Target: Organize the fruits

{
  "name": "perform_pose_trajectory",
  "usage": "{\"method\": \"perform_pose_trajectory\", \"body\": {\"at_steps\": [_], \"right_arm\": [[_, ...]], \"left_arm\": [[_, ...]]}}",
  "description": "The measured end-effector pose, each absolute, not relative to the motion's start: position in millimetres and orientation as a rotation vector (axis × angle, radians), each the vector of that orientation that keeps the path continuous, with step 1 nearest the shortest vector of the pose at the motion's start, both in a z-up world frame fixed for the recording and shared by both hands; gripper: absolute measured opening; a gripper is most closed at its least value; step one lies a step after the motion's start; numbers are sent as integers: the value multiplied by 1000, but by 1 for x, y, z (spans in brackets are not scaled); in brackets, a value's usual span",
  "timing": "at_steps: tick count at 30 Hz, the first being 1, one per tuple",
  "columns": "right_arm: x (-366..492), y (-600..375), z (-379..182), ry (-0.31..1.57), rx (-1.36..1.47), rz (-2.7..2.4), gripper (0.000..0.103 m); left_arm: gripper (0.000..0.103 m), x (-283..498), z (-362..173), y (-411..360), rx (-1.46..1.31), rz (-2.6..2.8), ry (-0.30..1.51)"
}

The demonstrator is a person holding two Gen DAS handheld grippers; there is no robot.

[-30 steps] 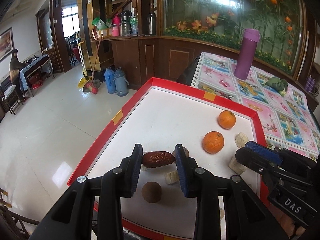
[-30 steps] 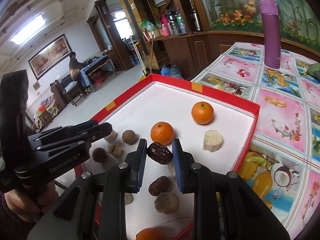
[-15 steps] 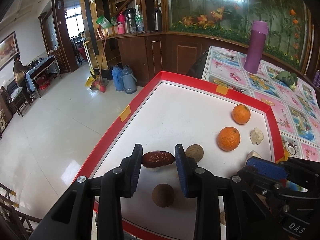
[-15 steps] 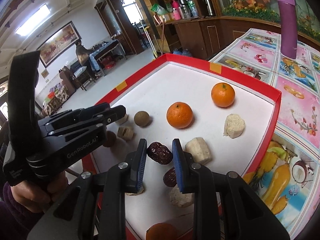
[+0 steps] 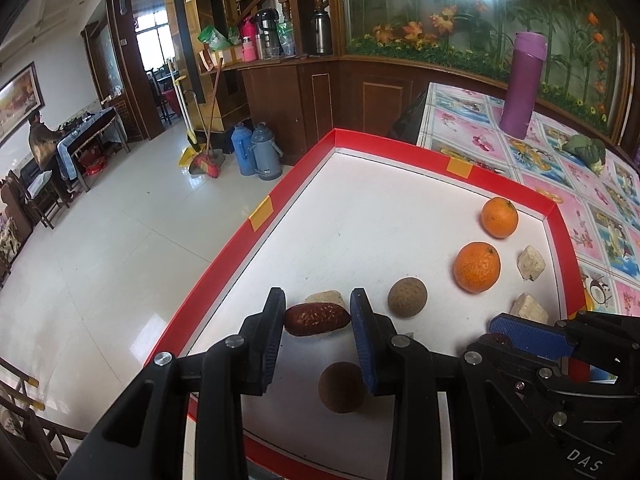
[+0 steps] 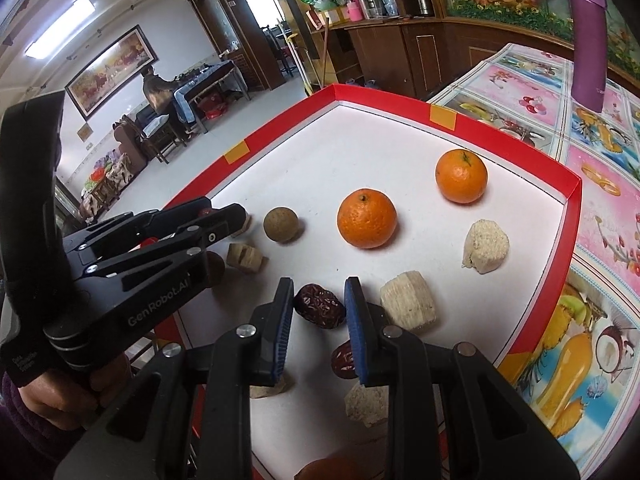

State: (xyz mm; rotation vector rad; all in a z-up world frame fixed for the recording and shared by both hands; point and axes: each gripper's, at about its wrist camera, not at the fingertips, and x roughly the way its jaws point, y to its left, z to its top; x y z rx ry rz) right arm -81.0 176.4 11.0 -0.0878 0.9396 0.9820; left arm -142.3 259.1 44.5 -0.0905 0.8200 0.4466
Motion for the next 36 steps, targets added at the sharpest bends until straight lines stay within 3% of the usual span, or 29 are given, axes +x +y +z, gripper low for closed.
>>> {"method": "perform_pose_trajectory", "body": {"at_steps": [5,8,15,17,22,28,36], "right_arm": [[-82,176,12,929,-102,976,33],[-85,174,15,901,-113,973,44],[-84,148,29,808,-28,945,48],[-84,140,33,775,-12,922,48],[-90,120,42,722,34,836,59],[-114,86,52,695,110,755,75],[-159,42,67,642,171,665,89]], "left_arm": [[36,-141,42,261,-92,452,832],[39,-142,41,262,-101,453,838],[58,-150,50,258,-103,461,803],[60,-153,54,257,-104,463,790],[75,-163,65,247,-94,461,756],[80,-181,80,231,-52,453,713],[83,-210,97,200,12,434,661]]}}
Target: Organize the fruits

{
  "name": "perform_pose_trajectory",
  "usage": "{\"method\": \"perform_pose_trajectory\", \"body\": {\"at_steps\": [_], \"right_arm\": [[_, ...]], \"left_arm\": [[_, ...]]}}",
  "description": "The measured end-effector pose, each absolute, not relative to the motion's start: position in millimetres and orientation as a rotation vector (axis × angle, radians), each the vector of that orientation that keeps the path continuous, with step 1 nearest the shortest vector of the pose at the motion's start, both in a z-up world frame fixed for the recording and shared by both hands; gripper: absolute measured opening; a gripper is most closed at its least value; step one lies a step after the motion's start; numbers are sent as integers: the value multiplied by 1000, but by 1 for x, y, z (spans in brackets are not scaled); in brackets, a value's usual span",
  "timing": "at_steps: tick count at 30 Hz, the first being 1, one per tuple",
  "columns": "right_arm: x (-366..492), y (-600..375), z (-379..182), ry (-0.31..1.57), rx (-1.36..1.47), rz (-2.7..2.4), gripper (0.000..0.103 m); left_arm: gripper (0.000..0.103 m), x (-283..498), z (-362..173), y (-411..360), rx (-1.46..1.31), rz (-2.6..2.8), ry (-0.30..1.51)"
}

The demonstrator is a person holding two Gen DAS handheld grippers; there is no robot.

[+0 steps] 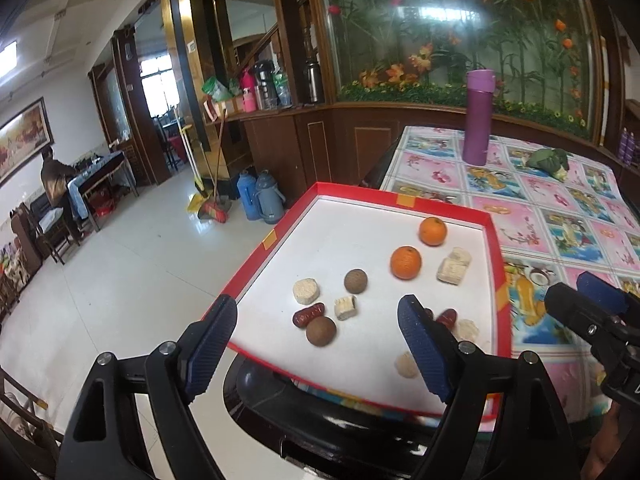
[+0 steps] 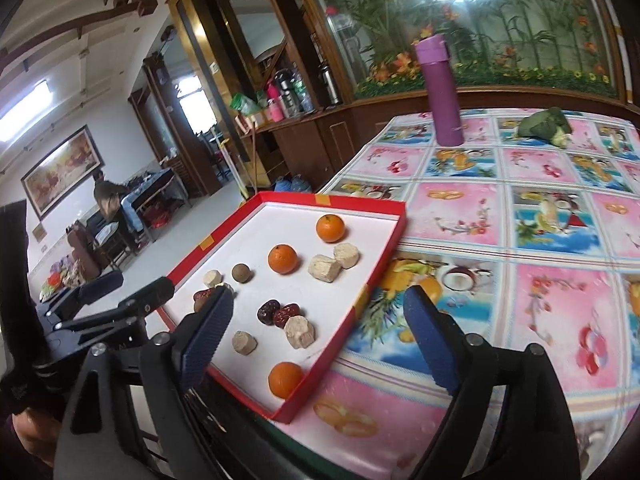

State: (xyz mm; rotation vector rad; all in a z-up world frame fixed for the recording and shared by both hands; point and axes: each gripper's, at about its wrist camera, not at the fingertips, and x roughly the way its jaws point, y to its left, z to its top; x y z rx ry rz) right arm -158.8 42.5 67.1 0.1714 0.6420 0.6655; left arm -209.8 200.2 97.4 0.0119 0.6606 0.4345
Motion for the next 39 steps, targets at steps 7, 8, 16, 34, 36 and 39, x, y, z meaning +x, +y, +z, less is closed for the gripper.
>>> {"method": "perform_pose_trajectory", "body": {"at_steps": [7,8,16,34,36,39], "right_arm": [[-200,7,90,553,227,599,97],[-205,4,93,540,228,593,98],[-248,-12,120,420,242,557,103],[-287,-2,130,302,193,520,103],[-286,-1,128,321,196,526,103],[-285,3,124,343,197,533,103]], "left_arm": [[84,-244,110,179,28,383,615],[84,-249,113,177,29,380,604],[99,-283,129,173,13,373,530],[103,-308,123,170,-1,392,502],[103,-311,123,170,2,396,500],[103,-313,122,171,2,403,500]]}}
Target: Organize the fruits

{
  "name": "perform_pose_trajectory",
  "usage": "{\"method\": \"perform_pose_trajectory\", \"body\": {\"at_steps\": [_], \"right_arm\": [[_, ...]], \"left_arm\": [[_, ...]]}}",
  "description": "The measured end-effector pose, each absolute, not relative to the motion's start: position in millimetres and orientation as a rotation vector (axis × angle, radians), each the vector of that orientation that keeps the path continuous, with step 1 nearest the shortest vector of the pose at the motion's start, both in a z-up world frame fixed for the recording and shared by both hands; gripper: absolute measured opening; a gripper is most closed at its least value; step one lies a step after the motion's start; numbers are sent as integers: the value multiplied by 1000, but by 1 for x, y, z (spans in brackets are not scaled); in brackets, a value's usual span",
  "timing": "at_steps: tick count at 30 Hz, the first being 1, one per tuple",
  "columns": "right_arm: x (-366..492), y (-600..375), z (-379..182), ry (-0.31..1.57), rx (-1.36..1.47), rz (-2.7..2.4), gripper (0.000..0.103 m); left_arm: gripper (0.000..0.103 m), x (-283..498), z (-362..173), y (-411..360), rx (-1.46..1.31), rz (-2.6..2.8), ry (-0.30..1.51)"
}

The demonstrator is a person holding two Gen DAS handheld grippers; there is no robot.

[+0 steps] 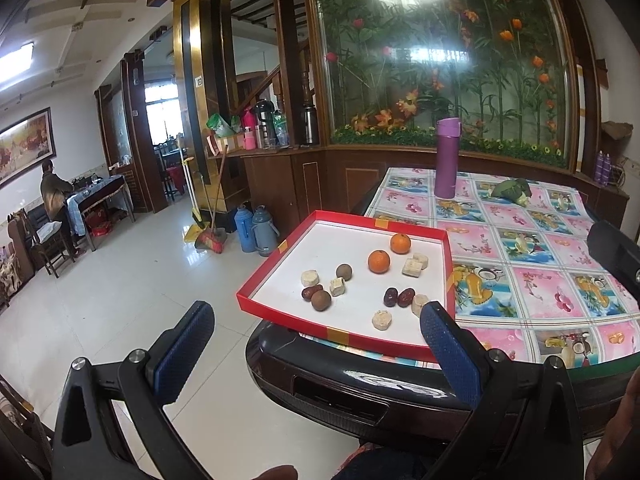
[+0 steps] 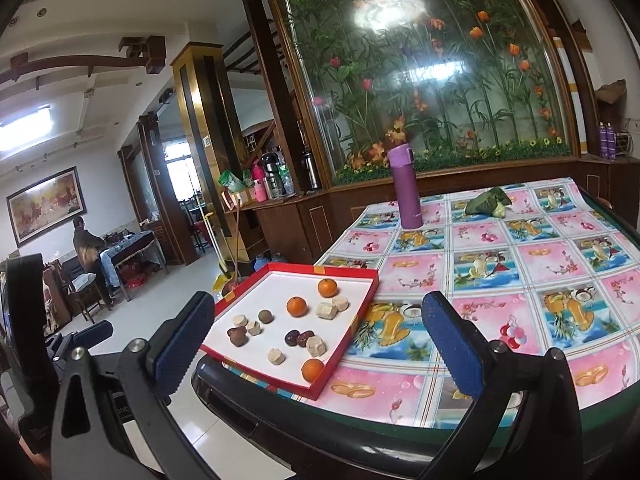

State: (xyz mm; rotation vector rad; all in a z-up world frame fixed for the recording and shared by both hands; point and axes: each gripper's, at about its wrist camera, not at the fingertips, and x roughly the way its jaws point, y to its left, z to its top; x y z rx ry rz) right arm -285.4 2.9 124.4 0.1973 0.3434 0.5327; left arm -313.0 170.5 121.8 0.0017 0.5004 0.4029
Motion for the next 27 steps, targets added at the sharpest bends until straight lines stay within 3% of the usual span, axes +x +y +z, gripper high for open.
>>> {"method": "perform_pose_trajectory", "body": {"at_steps": [27], "right_arm": [[-291,19,117,357,163,545,103]], "left_arm": [[103,-314,119,180,-17,422,504]]}}
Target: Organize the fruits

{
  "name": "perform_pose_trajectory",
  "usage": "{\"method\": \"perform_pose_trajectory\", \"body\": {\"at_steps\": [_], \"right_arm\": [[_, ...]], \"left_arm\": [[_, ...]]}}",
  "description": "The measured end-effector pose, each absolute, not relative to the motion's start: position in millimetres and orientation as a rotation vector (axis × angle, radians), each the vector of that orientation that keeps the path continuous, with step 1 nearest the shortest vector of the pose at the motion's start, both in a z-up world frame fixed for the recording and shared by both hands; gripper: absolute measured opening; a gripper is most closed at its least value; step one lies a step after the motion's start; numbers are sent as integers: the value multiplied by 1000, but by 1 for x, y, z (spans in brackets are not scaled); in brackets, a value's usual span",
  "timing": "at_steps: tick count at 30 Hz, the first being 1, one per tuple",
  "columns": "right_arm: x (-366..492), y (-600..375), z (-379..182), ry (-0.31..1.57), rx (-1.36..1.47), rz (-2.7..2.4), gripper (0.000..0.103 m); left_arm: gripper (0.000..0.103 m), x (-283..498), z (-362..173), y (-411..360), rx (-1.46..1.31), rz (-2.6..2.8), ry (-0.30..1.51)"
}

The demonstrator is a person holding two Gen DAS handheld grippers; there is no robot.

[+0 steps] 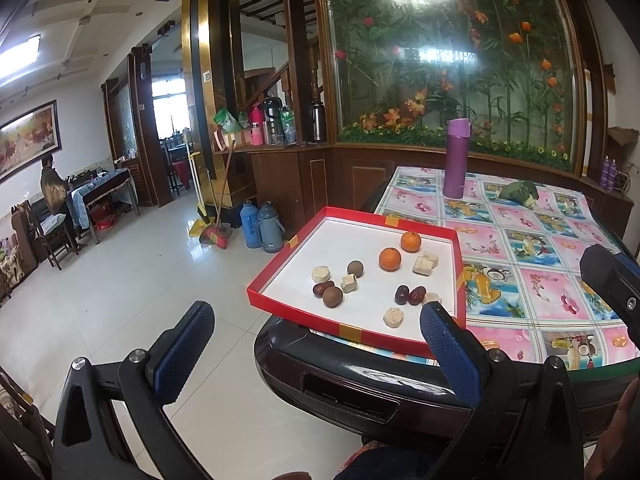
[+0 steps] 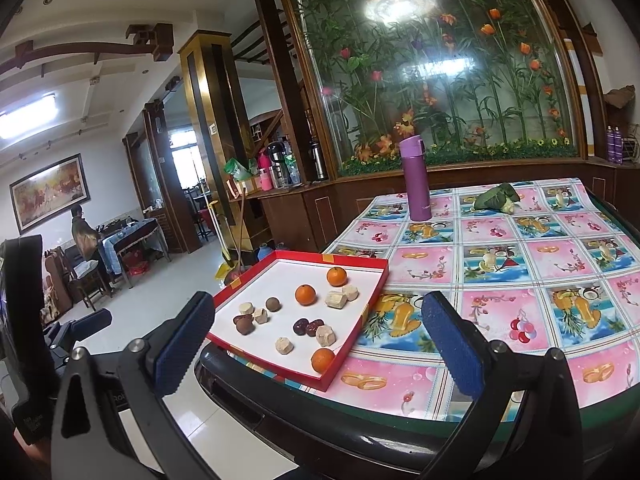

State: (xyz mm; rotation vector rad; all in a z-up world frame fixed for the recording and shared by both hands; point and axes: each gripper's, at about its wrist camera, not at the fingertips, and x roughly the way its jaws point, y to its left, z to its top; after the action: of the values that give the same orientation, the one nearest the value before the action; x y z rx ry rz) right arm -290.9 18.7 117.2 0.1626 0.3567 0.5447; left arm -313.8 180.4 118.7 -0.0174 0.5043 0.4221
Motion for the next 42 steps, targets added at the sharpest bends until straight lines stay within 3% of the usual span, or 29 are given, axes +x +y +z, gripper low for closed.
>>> {"method": "perform_pose_trajectory", "body": {"at_steps": [42], "right_arm": [[-290,32,112,393,152,568,103]], "left_arm": [[103,-317,112,188,-44,454,522]]}}
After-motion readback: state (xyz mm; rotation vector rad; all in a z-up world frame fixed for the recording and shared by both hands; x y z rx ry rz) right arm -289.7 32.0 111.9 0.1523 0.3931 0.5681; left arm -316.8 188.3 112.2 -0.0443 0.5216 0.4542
